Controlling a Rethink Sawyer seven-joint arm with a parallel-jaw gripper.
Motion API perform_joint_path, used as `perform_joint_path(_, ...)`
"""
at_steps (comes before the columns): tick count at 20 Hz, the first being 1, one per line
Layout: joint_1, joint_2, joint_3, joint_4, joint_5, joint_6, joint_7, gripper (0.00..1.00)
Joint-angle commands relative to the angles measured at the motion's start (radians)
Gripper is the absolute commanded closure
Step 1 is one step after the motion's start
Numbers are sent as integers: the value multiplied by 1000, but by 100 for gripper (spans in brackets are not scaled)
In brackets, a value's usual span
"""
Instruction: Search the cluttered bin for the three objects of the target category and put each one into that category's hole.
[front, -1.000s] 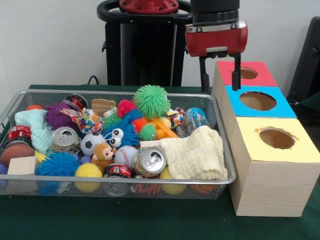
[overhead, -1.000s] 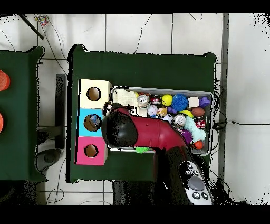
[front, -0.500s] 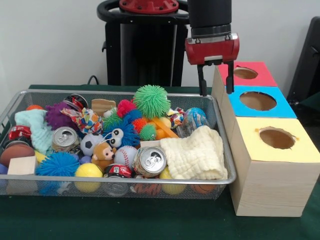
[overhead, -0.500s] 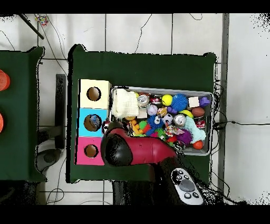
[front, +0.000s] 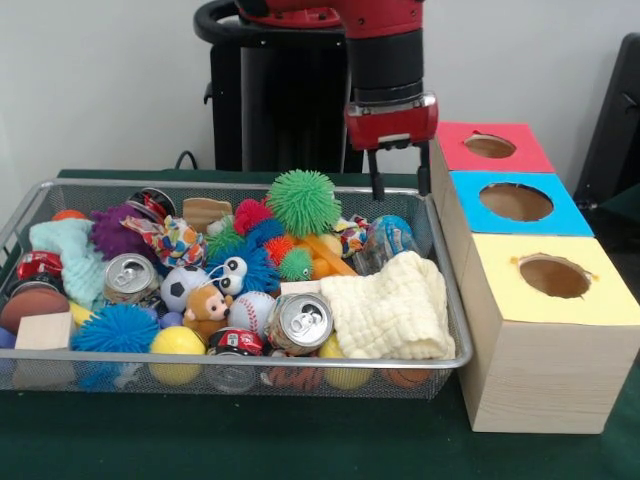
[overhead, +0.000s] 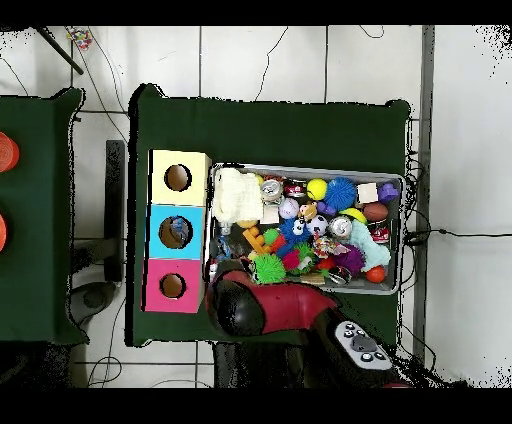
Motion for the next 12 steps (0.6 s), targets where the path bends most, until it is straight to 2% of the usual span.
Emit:
perform_joint_path(1,-148,140,-4,29,-132,-88,88,0)
perform_joint_path(7,-222,160,12,-3,-190,-61,61,0)
perform_joint_path(9,-231,189,3,-42,-211,-61,52,0)
perform_joint_path(12,-198,237,-49,-109,-227,-84,60,0)
